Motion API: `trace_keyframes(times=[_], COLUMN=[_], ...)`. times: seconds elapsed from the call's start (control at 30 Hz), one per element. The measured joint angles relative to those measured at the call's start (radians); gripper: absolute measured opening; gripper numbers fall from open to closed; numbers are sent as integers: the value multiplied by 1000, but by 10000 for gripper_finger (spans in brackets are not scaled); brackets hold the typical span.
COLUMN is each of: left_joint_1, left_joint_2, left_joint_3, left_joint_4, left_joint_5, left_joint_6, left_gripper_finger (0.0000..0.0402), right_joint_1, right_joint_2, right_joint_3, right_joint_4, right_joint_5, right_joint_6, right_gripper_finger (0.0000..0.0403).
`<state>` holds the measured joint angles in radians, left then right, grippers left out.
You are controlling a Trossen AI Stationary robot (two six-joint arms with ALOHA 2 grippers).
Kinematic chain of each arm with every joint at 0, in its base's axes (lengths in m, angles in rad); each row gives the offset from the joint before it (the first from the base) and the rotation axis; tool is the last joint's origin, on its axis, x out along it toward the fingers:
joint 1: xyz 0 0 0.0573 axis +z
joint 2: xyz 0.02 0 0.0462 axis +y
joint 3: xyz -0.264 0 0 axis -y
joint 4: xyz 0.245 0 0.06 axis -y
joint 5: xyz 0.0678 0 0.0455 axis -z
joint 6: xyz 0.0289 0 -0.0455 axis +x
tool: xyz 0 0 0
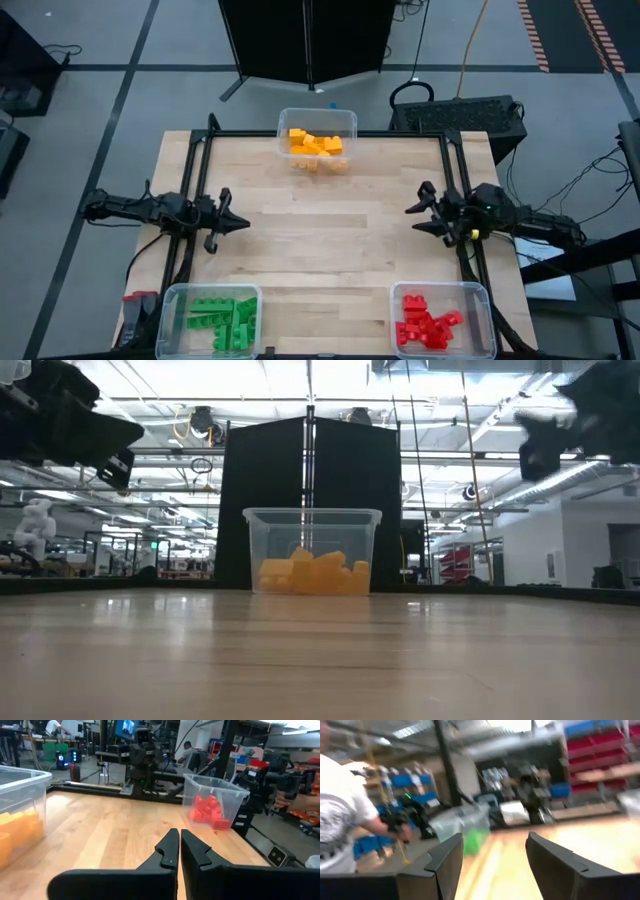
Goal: Sort blocks
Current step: Return to Home Position
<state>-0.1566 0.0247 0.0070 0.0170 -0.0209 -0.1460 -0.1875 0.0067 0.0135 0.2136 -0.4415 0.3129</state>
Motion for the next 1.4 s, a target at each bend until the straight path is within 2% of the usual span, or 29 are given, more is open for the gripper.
trace_keyframes(times=[0.17,0.37,0.47,0.57,0.7,0.77,1.03,1.4], left_joint_1=[0,0,0,0,0,0,-1,-1], left_joint_2=[1,7,12,12,12,12,12,12], left_joint_3=[0,-1,-1,-1,-1,-1,-1,-2], left_joint_4=[-2,-4,-4,-4,-5,-3,-4,-3], left_joint_5=[2,5,5,6,9,9,9,9], left_joint_6=[21,30,25,9,-4,-4,1,-3], left_gripper_finger=[0,0,0,0,0,0,0,0], right_joint_1=[0,0,0,0,0,-1,0,0], right_joint_2=[1,7,19,33,51,63,65,65], right_joint_3=[-1,0,0,1,1,1,0,0], right_joint_4=[-143,-143,-145,-156,-194,-195,-178,-179], right_joint_5=[119,51,73,172,416,457,353,336], right_joint_6=[-52,-157,-185,-222,-210,-201,-180,-46], right_gripper_finger=[208,208,208,208,208,208,208,208])
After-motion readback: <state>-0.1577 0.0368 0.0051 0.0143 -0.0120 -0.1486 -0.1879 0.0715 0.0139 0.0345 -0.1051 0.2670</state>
